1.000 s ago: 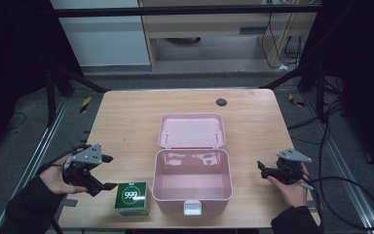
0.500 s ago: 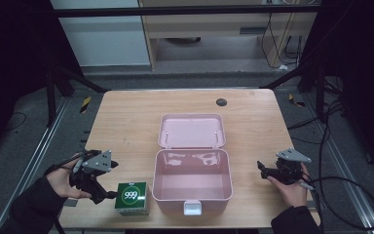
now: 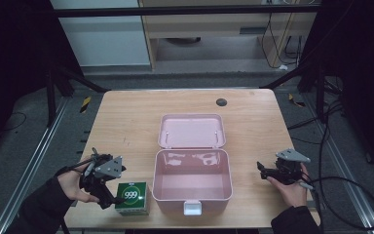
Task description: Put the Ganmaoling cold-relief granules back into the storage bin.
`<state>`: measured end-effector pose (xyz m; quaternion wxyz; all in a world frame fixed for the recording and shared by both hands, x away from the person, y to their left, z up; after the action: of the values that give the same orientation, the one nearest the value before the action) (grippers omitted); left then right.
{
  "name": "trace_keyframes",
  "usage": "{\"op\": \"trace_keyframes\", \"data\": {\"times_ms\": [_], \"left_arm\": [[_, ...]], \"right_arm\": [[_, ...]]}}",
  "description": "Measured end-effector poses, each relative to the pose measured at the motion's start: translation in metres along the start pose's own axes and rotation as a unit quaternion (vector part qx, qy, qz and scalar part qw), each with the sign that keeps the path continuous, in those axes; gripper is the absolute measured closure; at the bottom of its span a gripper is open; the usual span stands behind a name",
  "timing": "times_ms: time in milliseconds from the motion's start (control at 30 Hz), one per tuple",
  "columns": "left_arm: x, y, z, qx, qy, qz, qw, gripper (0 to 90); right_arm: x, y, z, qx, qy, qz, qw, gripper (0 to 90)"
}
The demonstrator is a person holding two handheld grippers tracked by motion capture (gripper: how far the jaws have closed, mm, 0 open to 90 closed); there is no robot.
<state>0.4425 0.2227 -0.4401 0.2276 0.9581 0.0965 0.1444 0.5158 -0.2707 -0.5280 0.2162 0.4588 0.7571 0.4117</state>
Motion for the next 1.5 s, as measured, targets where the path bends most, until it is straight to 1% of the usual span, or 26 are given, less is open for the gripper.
{"op": "trace_keyframes", "data": {"times_ms": [133, 300, 333, 433, 600, 833, 1000, 1067, 1167, 1400, 1500], "left_arm": [[-0.002, -0.001, 0.008, 0.009, -0.001, 0.001, 1.0000, 3.7], [-0.004, -0.002, 0.013, 0.017, -0.004, 0.005, 0.9998, 3.6], [-0.006, -0.002, 0.016, 0.022, -0.006, 0.010, 0.9997, 3.6], [-0.007, -0.002, 0.020, 0.028, -0.007, 0.016, 0.9994, 3.6], [-0.011, -0.001, 0.027, 0.027, -0.012, 0.017, 0.9994, 3.7], [-0.015, -0.003, 0.034, 0.032, -0.019, 0.020, 0.9991, 3.5], [-0.017, -0.004, 0.038, 0.028, -0.023, 0.024, 0.9990, 3.8], [-0.019, -0.005, 0.040, 0.032, -0.025, 0.025, 0.9989, 3.8], [-0.019, -0.006, 0.044, 0.033, -0.026, 0.024, 0.9988, 3.9], [-0.021, -0.009, 0.054, 0.039, -0.035, 0.025, 0.9983, 4.1], [-0.023, -0.011, 0.058, 0.041, -0.038, 0.022, 0.9982, 4.1]], "right_arm": [[0.000, -0.001, 0.001, 0.003, 0.001, -0.003, 1.0000, 6.3], [0.001, -0.001, 0.001, 0.005, 0.003, 0.000, 1.0000, 5.9], [0.001, -0.001, 0.001, 0.005, 0.002, -0.001, 1.0000, 5.8], [0.001, -0.001, 0.002, 0.006, 0.003, -0.001, 1.0000, 5.6], [0.001, -0.002, 0.002, 0.009, 0.002, -0.003, 0.9999, 5.4], [0.001, -0.003, 0.003, 0.012, 0.001, -0.002, 0.9999, 5.2], [0.001, -0.004, 0.004, 0.015, 0.002, -0.005, 0.9999, 4.9], [0.000, -0.004, 0.004, 0.017, 0.001, -0.009, 0.9998, 4.8], [0.001, -0.004, 0.005, 0.018, 0.001, -0.006, 0.9998, 4.6], [0.001, -0.005, 0.005, 0.022, 0.001, -0.010, 0.9997, 4.4], [0.001, -0.005, 0.005, 0.022, 0.001, -0.010, 0.9997, 4.4]]}}
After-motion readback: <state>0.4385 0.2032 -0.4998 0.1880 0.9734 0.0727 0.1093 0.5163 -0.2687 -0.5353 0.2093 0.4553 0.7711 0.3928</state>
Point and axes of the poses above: each handheld gripper's, and its own axes: z roughly forward along the jaws, y roughly out of its top, x roughly to its left, the point moved 7 cm from there along z, roughly forward along the jaws, and after that the axes turned 12 degrees about y, right-handed, at the moved point
